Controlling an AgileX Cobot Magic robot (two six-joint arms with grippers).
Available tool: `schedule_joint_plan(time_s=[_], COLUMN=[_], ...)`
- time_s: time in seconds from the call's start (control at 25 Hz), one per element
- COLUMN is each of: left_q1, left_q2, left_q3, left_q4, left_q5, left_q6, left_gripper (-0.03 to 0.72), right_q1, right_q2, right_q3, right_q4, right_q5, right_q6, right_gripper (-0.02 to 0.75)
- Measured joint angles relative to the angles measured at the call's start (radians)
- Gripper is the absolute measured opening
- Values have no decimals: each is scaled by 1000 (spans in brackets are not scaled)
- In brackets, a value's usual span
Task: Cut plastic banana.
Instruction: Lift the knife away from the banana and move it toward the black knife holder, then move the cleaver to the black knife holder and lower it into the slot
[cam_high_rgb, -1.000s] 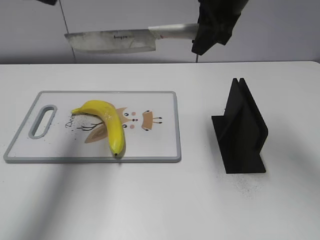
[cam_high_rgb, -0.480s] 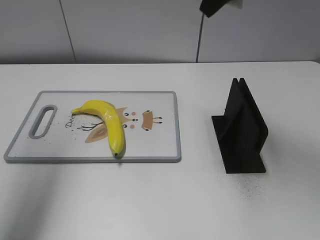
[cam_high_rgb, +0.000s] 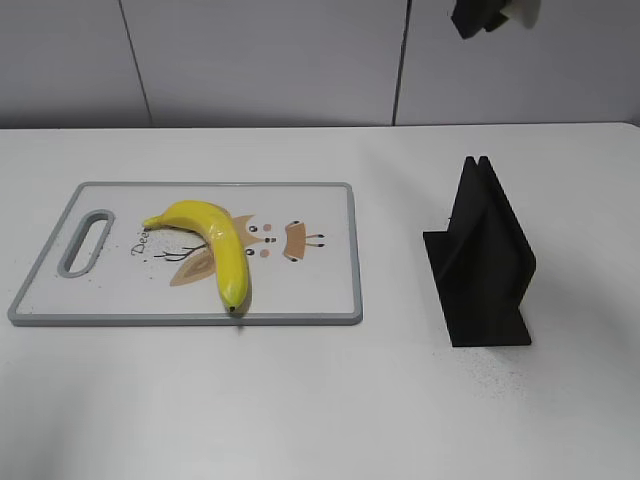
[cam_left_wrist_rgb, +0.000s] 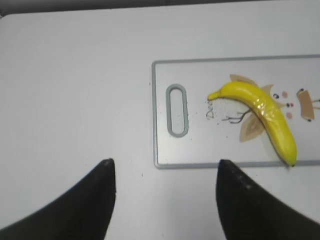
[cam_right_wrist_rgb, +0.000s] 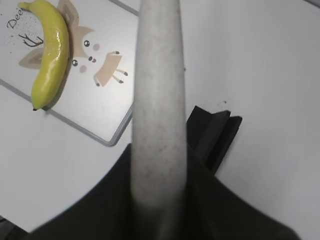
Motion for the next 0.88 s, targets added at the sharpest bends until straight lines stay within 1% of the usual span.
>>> schedule_joint_plan(time_s=[0.12, 0.32, 0.48, 0.88], left_q1=[0, 0, 0, 0], left_q2=[-102, -261, -390, -706], left_q3=[109, 245, 349, 664], left_q4=[20, 39, 40, 42], left_q5=[3, 3, 2, 2], left_q6=[-1, -2, -7, -9], left_gripper=[591, 591, 591, 589], right_q1=[0, 0, 0, 0], right_q2=[-60, -179, -272, -480], right_q3=[85, 235, 373, 722], right_q4=[-1, -4, -21, -85], right_q5=[0, -6, -70, -246], right_q6=[26, 72, 121, 272], right_gripper=[164, 164, 164, 164])
